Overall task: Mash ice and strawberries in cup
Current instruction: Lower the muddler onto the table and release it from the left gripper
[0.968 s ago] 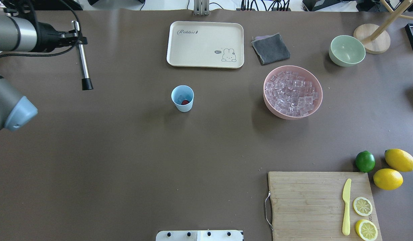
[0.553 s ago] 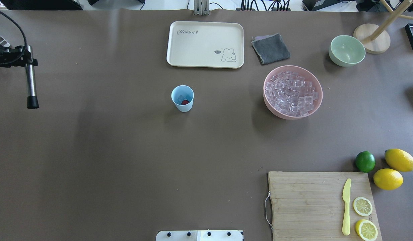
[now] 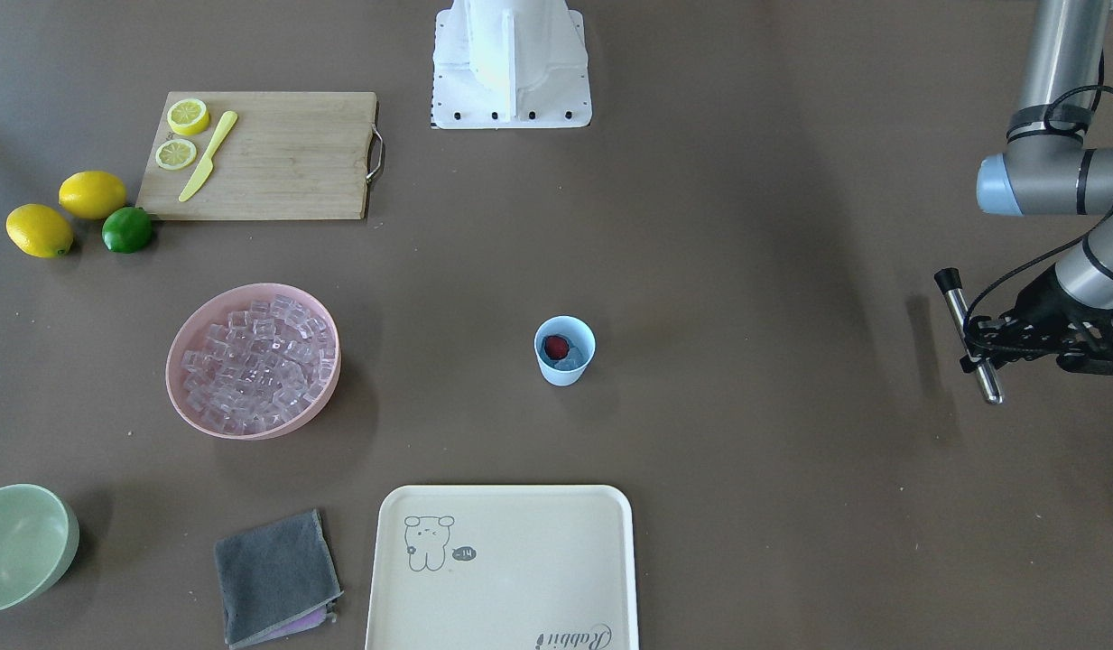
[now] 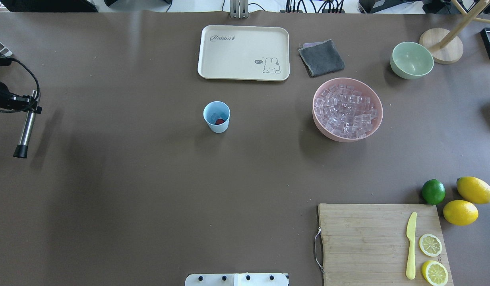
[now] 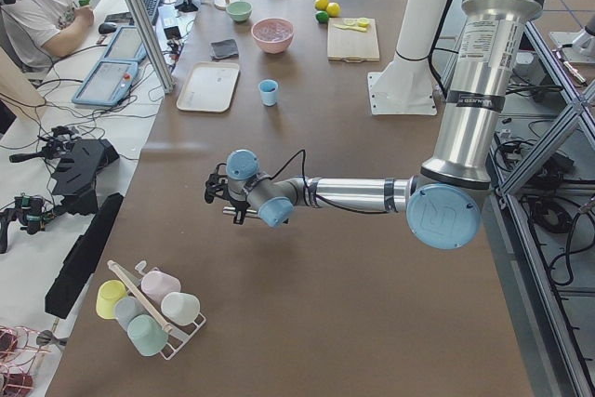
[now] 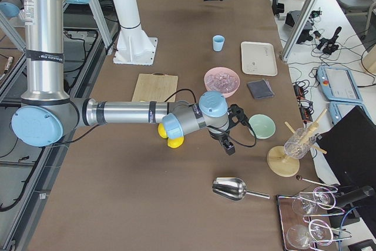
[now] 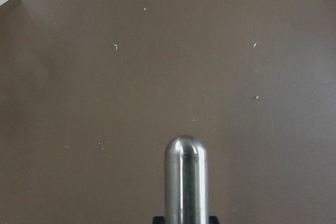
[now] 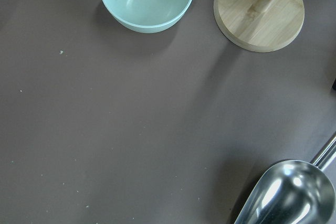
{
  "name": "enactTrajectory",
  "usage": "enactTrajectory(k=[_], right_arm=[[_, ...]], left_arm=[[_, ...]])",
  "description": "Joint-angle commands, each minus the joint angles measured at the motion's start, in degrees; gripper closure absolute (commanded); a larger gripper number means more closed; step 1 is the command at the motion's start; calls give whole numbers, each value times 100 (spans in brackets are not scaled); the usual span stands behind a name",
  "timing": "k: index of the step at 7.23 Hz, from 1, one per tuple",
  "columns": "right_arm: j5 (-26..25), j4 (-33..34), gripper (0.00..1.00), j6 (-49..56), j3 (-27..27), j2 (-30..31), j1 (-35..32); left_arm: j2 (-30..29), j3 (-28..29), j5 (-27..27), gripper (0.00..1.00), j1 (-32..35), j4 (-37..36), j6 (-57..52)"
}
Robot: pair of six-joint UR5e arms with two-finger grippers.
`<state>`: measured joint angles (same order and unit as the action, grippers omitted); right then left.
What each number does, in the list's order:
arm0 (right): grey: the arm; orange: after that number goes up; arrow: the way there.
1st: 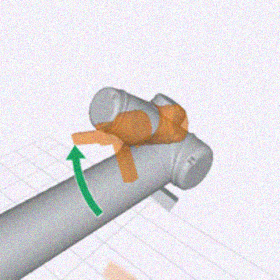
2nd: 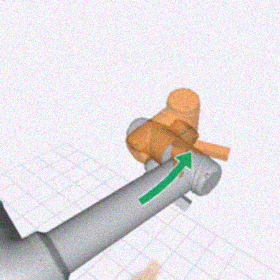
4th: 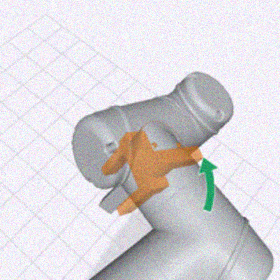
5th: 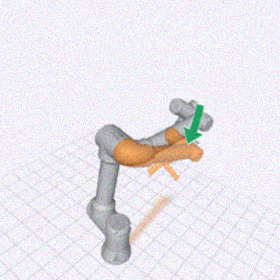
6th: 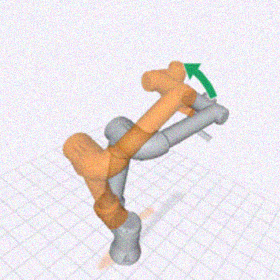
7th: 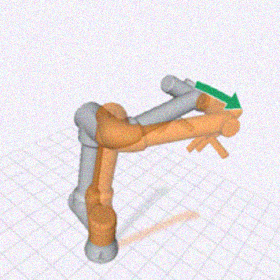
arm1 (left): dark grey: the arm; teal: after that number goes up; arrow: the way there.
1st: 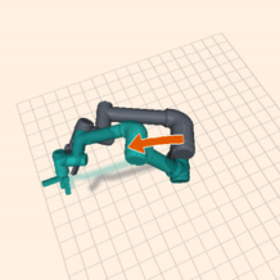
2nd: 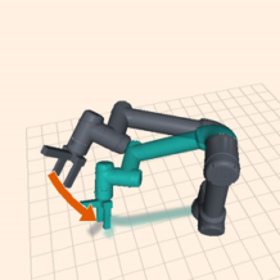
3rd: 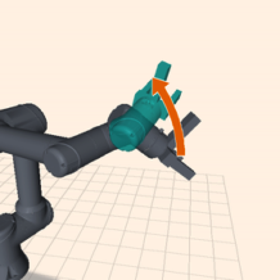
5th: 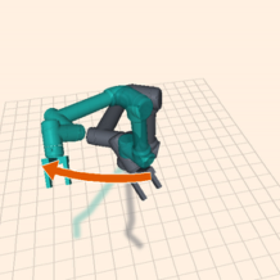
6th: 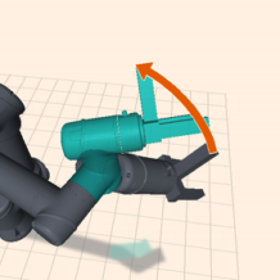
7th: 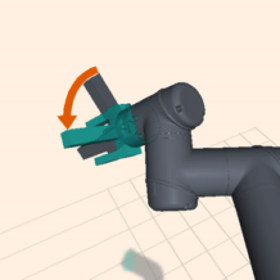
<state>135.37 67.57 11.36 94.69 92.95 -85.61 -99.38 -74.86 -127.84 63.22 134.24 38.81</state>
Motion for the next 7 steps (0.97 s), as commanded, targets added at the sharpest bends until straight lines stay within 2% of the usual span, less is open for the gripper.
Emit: enactTrajectory(k=[1,2,3,4,6,7], right_arm=[[-72,-7,1,6,67,12,0],[-99,-7,1,6,67,12,0],[-82,-16,1,6,67,12,0],[-81,-16,1,6,67,21,0],[-90,-8,1,-2,111,-5,0],[-73,-7,1,-2,129,-5,0]], left_arm=[[50,138,5,100,-91,-3,-320],[6,242,22,93,-91,-21,-364],[-29,313,31,10,-100,5,-365],[6,253,48,2,-82,40,-374],[-38,147,-4,2,198,-108,-347],[-47,-149,-257,2,625,-509,-382]])
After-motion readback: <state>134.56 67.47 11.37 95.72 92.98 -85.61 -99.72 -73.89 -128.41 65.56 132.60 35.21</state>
